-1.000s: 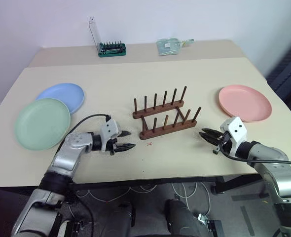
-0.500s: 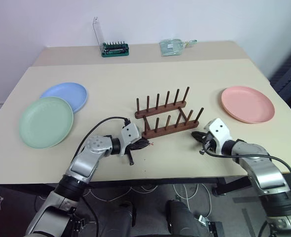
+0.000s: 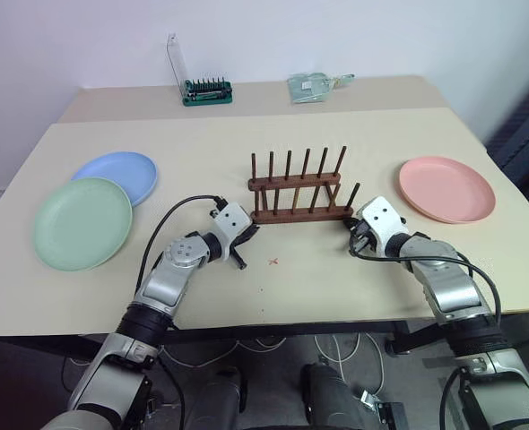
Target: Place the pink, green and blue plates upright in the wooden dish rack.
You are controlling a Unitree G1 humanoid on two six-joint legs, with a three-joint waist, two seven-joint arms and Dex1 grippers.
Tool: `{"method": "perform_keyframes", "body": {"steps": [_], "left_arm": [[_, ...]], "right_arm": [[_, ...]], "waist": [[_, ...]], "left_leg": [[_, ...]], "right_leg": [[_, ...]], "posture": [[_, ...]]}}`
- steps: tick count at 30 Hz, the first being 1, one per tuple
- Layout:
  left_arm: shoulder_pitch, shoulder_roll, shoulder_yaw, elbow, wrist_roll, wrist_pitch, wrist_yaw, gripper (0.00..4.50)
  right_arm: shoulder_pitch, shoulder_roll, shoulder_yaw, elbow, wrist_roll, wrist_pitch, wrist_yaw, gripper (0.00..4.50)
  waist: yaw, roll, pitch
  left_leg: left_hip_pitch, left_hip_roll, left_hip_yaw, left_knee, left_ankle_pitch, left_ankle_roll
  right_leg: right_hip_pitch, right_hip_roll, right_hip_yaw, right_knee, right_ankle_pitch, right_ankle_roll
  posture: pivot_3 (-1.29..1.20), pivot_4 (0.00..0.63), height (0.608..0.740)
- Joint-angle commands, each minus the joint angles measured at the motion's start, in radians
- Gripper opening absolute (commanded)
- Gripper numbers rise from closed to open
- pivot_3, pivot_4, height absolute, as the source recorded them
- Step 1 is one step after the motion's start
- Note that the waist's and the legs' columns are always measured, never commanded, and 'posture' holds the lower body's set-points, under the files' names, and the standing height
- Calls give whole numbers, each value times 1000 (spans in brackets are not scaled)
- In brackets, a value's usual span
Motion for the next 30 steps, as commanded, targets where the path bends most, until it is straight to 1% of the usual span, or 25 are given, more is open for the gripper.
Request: {"method": "perform_keyframes", "body": {"steps": [1, 4, 6, 9, 11, 13, 14, 17, 22, 27, 28, 30], "left_arm": [[1, 13, 19, 36, 32, 6, 26, 225], [9, 17, 24, 24, 19, 0, 18, 225], [21, 21, 32, -6, -5, -12, -9, 225], [48, 9, 62, -96, -93, -34, -80, 225], [58, 2, 77, -134, -129, -35, -109, 225], [77, 1, 71, -211, -194, -9, -179, 160], [89, 3, 64, -254, -232, 13, -221, 160], [111, 19, 34, -323, -269, 51, -294, 160], [116, 18, 26, -359, -260, 73, -290, 160], [120, 15, 27, -372, -259, 82, -283, 160], [122, 16, 28, -374, -258, 82, -282, 160], [124, 15, 30, -374, -256, 82, -279, 160]], "right_arm": [[-13, 5, -7, -4, -9, -25, -3, 0], [23, -36, -41, -55, -12, -55, 1, 0], [36, -56, -83, -91, 17, -52, 9, 0], [69, -112, -146, -137, 72, -16, 67, 0], [84, -140, -164, -154, 87, -7, 93, 0], [91, -196, -193, -129, 43, -11, 64, 522], [88, -229, -199, -95, 3, -23, 37, 863], [63, -282, -182, 10, -64, -61, -2, 2234], [-16, -287, -149, 193, -113, -125, -36, 2234], [-86, -284, -110, 345, -152, -187, -57, 2234], [-98, -282, -105, 368, -155, -198, -57, 2005], [-114, -279, -99, 399, -158, -218, -56, 1387]], "waist": [[-1, 0, 0], [1, 0, 0], [0, 0, 0], [-1, 1, 0], [2, 1, 1], [3, 0, 1], [3, 0, 1], [5, 1, 1], [-3, 1, 1], [0, 1, 1], [1, 1, 1], [1, 1, 1]], "left_leg": [[0, 0, 0, 0, 0, 0], [0, 0, 0, 0, 0, 0], [0, 0, 0, 0, 0, 0], [0, 0, 0, -1, 0, 0], [0, 0, 0, -2, 0, 0], [-1, 0, 0, -2, 0, 0], [-1, 0, 0, -2, 0, 0], [-2, 0, 0, -2, 0, 0], [0, 0, 2, -3, 0, 1], [0, 0, 2, -3, 0, 1], [0, 0, 2, -3, 0, 1], [0, 0, 2, -3, 0, 1]], "right_leg": [[0, 0, 0, 0, 0, 0], [0, 0, 0, 0, 0, 0], [0, 0, 0, 0, 0, 0], [0, 0, 0, 0, 0, 0], [0, 0, 0, 0, 0, 0], [0, 0, 0, -1, -1, 1], [0, 0, 0, -1, -1, 1], [0, -1, 0, -2, -1, 1], [0, -1, 0, -2, -1, 0], [0, -1, 1, -2, -1, 0], [0, -1, 1, -2, -1, 0], [0, -1, 1, -2, -1, 0]], "posture": [[0, 150, 740], [0, 150, 740], [0, 150, 740], [0, 150, 740], [0, 150, 740], [0, 150, 740], [0, 150, 740], [0, 150, 740], [0, 150, 740], [0, 150, 740], [0, 150, 740], [0, 150, 740]]}}
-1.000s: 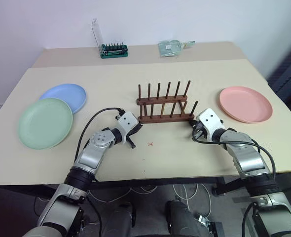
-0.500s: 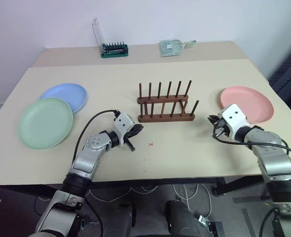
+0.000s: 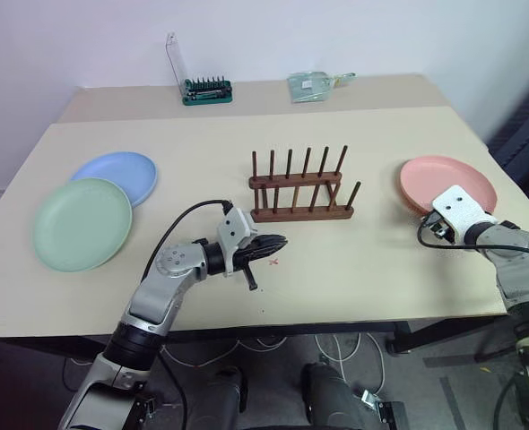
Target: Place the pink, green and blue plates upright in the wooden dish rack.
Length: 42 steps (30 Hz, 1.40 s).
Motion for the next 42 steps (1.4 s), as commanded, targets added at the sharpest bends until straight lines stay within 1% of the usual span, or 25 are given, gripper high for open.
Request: {"method": "perform_keyframes", "body": {"steps": [1, 2, 3, 6, 9, 12, 14, 16, 17, 19, 20, 21, 22, 23, 24, 26, 27, 29, 31, 36, 42], "left_arm": [[2, -2, 8, -41, -9, -6, 7, 160], [3, -1, 8, -40, -6, -8, 8, 160], [4, 0, 8, -40, -5, -9, 10, 160], [5, 0, 9, -39, -3, -12, 14, 160], [3, 0, 9, -36, 1, -19, 21, 160], [-1, 2, 13, -29, 6, -27, 28, 160], [-2, 4, 16, -24, 7, -30, 29, 160], [-2, 5, 17, -20, 8, -32, 30, 160], [-2, 6, 17, -19, 8, -32, 30, 160], [-2, 6, 16, -18, 9, -35, 32, 160], [-1, 6, 16, -20, 9, -35, 34, 160], [-2, 5, 16, -18, 10, -35, 36, 160], [-3, 4, 15, -18, 10, -35, 37, 160], [-2, 3, 17, -20, 9, -35, 40, 160], [-2, 2, 18, -21, 9, -34, 44, 160], [1, 2, 20, -28, 7, -33, 49, 160], [3, 2, 21, -30, 5, -32, 50, 160], [7, 4, 24, -35, 4, -30, 53, 160], [10, 6, 26, -39, 2, -29, 55, 160], [14, 9, 29, -45, -2, -27, 61, 160], [22, 9, 31, -58, -4, -20, 69, 160]], "right_arm": [[-33, -2, 1, 39, -12, -49, -10, 991], [-36, -3, 5, 45, -14, -56, -8, 385], [-37, -4, 6, 44, -14, -61, -7, 39], [-33, -11, 8, 35, -23, -74, -12, 39], [-17, -32, 2, -26, -42, -120, -30, 39], [-30, -28, -49, -122, 14, -156, -14, 39], [-56, 1, -96, -227, 119, -142, 37, 39], [-105, 48, -148, -344, 275, -74, 94, 39], [-121, 64, -165, -384, 328, -42, 113, 39], [-157, 95, -199, -480, 474, 89, 154, 39], [-172, 108, -213, -559, 595, 181, 189, 39], [-183, 116, -224, -613, 681, 251, 214, 39], [-187, 119, -232, -648, 733, 298, 227, 39], [-200, 139, -252, -682, 855, 385, 231, 39], [-209, 152, -269, -699, 936, 447, 229, 39], [-216, 178, -287, -724, 1053, 538, 215, 39], [-218, 191, -294, -725, 1089, 566, 199, 39], [-224, 214, -305, -715, 1140, 612, 166, 39], [-223, 230, -307, -695, 1159, 635, 151, 39], [-220, 242, -306, -648, 1167, 659, 146, 39], [-231, 259, -305, -530, 1151, 667, 150, 39]], "waist": [[0, 0, 0], [1, 0, 0], [1, 0, 0], [1, 0, 0], [0, 0, 0], [-4, 1, 1], [-5, 2, 1], [-6, 2, 1], [-7, 2, 1], [-4, 2, 1], [-1, 2, 1], [3, 2, 1], [6, 1, 1], [8, 1, 1], [8, 1, 1], [8, 1, 2], [7, 1, 2], [5, 1, 2], [4, 1, 2], [3, 1, 2], [3, 1, 2]], "left_leg": [[0, 0, 0, 0, 0, 0], [0, 0, 0, 0, 0, 0], [0, 0, 0, 0, 0, 0], [0, 0, 0, 0, 0, 0], [0, 0, 0, 0, 0, 0], [0, 0, 0, -1, 0, 0], [0, 0, 0, -1, 0, 0], [0, 0, 0, -1, 0, 0], [0, 0, 0, -1, 0, 0], [0, 1, 0, -1, 0, 0], [0, 1, -1, -1, 0, 0], [-1, 1, -2, -1, 0, 0], [-1, 1, -3, -1, 0, 0], [-2, 0, -4, -1, 0, 0], [-3, 0, -5, -1, 0, 0], [-4, 0, -5, -1, 0, 0], [-4, 0, -5, -1, 0, 0], [-4, 0, -5, -1, 0, 0], [-5, 0, -4, -1, 0, 0], [-6, 0, -3, -1, 0, 0], [-6, 0, -3, -1, 0, 0]], "right_leg": [[0, 0, 0, 0, 0, 0], [0, 0, 0, 0, 0, 0], [0, 0, 0, 0, 0, 0], [0, 0, 0, 0, 0, 0], [0, 0, 0, 0, 0, 0], [0, 0, 0, 0, 0, 0], [0, 0, 0, 0, 0, 0], [0, 0, 0, 0, 0, 0], [0, 0, 0, 0, 0, 0], [0, 0, 0, 0, 0, 0], [0, 0, 0, 0, 0, 0], [0, 0, 0, 0, 0, 0], [0, 0, 0, 0, 0, 0], [0, 0, -1, -1, 0, 0], [0, 0, -1, -2, 0, 0], [-1, 0, -1, -2, 0, 0], [-1, 0, -1, -2, 0, 0], [-2, 0, -1, -2, 0, 0], [-3, 0, -1, -2, 0, 0], [-4, 0, -1, -1, 0, 0], [-5, 0, -1, -1, 0, 0]], "posture": [[0, 150, 740], [0, 150, 740], [0, 150, 740], [0, 150, 740], [0, 150, 740], [0, 150, 740], [0, 150, 740], [0, 150, 740], [0, 150, 740], [0, 150, 740], [0, 150, 740], [0, 150, 740], [0, 150, 740], [0, 150, 740], [0, 150, 740], [0, 150, 740], [0, 150, 740], [0, 150, 740], [0, 150, 740], [0, 150, 740], [0, 150, 740]]}}
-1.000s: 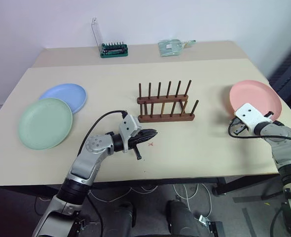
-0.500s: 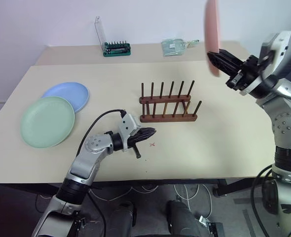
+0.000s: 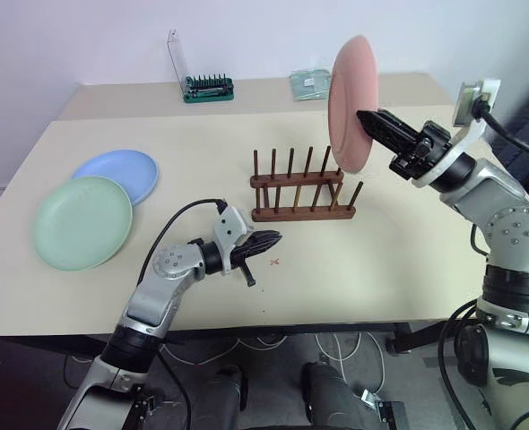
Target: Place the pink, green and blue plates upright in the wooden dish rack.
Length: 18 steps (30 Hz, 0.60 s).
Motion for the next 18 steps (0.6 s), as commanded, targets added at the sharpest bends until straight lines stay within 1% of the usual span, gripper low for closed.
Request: {"method": "perform_keyframes", "body": {"steps": [1, 5, 11, 14, 18], "left_arm": [[5, 3, 21, -47, -12, -1, 7, 160], [6, 4, 19, -49, -11, 0, 11, 160], [7, 4, 17, -50, -11, 2, 17, 160], [8, 5, 16, -50, -11, 2, 18, 160], [9, 5, 16, -50, -12, 3, 20, 160]], "right_arm": [[-37, 13, -35, 48, 10, -1, 0, 39], [-59, 29, -59, 100, 37, 17, -23, 39], [-69, 35, -74, 133, 37, 51, -21, 39], [-67, 39, -77, 135, 28, 49, -23, 968], [-68, 43, -79, 138, 3, 33, -37, 3062]], "waist": [[0, 0, 0], [-1, 0, 0], [-1, 0, 0], [-1, 0, 0], [-1, 0, 0]], "left_leg": [[0, 0, 0, 0, 0, 0], [0, 0, 0, 0, 0, 0], [-1, 0, 0, 0, 0, 0], [-2, 0, 0, 0, 0, 0], [-2, 0, 0, 0, 0, 0]], "right_leg": [[0, 0, 0, 0, 0, 0], [-1, 0, 0, 0, 0, 0], [-2, 0, 0, 0, 0, 0], [-2, 0, 0, 0, 0, 0], [-2, 0, 0, 1, 0, 0]], "posture": [[0, 150, 740], [0, 150, 740], [0, 150, 740], [0, 150, 740], [0, 150, 740]]}}
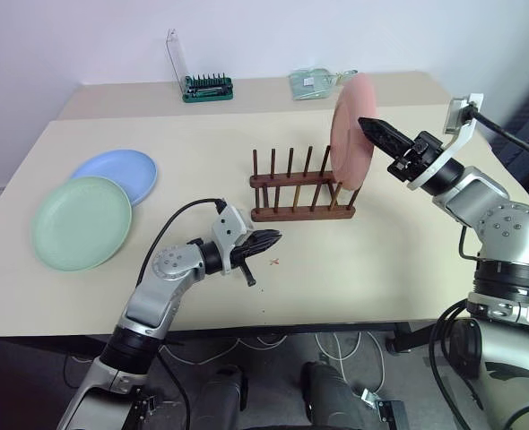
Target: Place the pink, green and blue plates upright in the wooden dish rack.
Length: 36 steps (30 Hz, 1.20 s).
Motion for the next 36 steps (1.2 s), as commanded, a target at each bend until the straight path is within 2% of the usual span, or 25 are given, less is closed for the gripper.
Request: {"method": "perform_keyframes", "body": {"steps": [1, 2, 6, 9, 15, 19, 21, 23, 25, 30, 36], "left_arm": [[7, 4, 15, -42, -8, -2, 2, 160], [7, 5, 16, -41, -8, -3, 1, 160], [6, 5, 18, -39, -4, -10, 6, 160], [1, 2, 29, -34, 5, -25, 27, 160], [-46, -31, 149, -27, -56, 0, 122, 160], [-57, -38, 262, -50, -132, 44, 180, 1430], [-56, -29, 323, -65, -146, 50, 223, 2469], [-52, -3, 474, -68, -170, 56, 334, 3494], [-53, 15, 569, -54, -162, 64, 436, 4436], [-62, 51, 827, 24, -183, 172, 731, 4436], [21, 69, 947, 17, -192, 251, 863, 4436]], "right_arm": [[-38, 2, -35, 0, -22, -47, -21, 3563], [-47, -1, -42, 17, -52, -82, -39, 4038], [-80, -20, -75, 66, -125, -185, -90, 4038], [-83, -63, -67, 34, -187, -240, -76, 4038], [-96, -165, 83, -132, -373, -358, 17, 4038], [-108, -186, 188, -243, -421, -356, 95, 4081], [-106, -188, 260, -295, -462, -365, 136, 4081], [-101, -167, 406, -351, -555, -403, 185, 4081], [-98, -143, 487, -363, -623, -438, 205, 4081], [-83, -73, 547, -297, -696, -521, 229, 4081], [-86, -27, 561, -219, -745, -583, 265, 4081]], "waist": [[0, 0, 0], [0, 0, 0], [1, 0, 0], [0, 0, 0], [-6, 0, 0], [-10, 1, 0], [-4, 0, 0], [-5, 0, 0], [-12, 0, 0], [-1, -2, 1], [5, -8, 1]], "left_leg": [[0, 0, 0, 0, 0, 0], [0, 0, 0, 0, 0, 0], [0, 0, 0, 0, 0, 0], [-1, 0, 0, 0, 0, 0], [-3, 0, 1, 0, 0, 0], [-3, 1, 1, 0, 0, 0], [-3, 1, 1, 0, 0, 0], [-4, 1, 1, 1, 0, 0], [-4, 1, 1, 0, 0, 0], [-4, 1, 1, 0, 1, -2], [-4, 0, 0, 0, 1, -2]], "right_leg": [[0, 0, 0, 0, 0, 0], [0, 0, 0, 0, 0, 0], [0, 0, 0, 0, 0, 0], [-1, 0, 0, 0, 0, 0], [-4, 0, 0, 1, 0, 0], [-5, 0, 0, 1, 0, 0], [-5, 0, 0, 1, 0, 0], [-5, 0, 0, 1, 0, 0], [-7, 1, 0, 2, 0, 0], [-7, 0, 0, 2, 1, 0], [-7, 0, 0, 2, 1, 0]], "posture": [[0, 150, 740], [0, 150, 740], [0, 150, 740], [0, 150, 740], [0, 150, 740], [0, 150, 740], [0, 150, 740], [0, 150, 740], [0, 150, 740], [0, 150, 740], [0, 150, 740]]}}
